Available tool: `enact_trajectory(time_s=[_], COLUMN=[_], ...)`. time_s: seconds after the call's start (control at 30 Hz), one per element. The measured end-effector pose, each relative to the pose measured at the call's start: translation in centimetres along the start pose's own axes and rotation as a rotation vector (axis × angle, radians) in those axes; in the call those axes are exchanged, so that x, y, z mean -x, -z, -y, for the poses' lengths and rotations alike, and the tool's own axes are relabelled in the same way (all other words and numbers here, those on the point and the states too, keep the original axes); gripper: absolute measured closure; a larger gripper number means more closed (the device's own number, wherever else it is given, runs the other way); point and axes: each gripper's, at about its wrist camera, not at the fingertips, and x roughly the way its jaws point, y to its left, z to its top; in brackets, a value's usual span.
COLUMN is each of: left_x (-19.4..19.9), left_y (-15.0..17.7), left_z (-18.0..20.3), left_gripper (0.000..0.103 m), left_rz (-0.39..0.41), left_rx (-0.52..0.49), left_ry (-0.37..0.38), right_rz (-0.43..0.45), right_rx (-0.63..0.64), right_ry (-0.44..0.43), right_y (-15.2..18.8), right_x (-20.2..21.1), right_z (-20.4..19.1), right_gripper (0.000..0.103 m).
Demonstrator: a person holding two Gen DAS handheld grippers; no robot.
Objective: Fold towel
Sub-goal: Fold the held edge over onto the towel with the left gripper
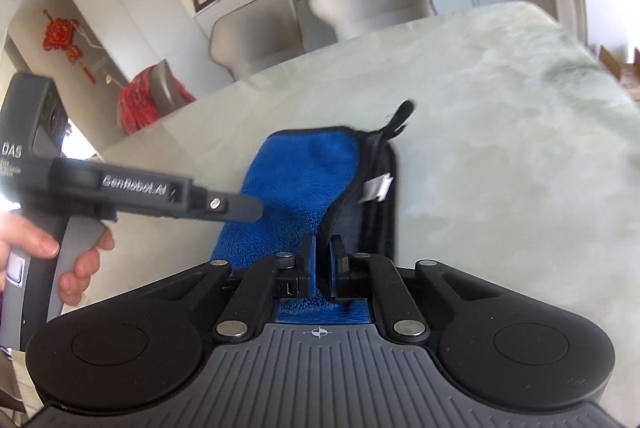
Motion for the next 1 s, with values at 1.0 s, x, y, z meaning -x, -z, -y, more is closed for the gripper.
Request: enact_trajectory(time_s=[1.0], left_x=[-0.1], left_y=[3.3], left_z=[2.2], left_gripper=[0.042], left_rz=[-0.010], left_rx=[-0.093], left_ry=[-0.003], right_rz=[-0.027], right_rx=[0.150], right_ry=[0.118], right_y=[-7.1], right_x=[-8.1], right_z=[-0.1], right_gripper=[0.093])
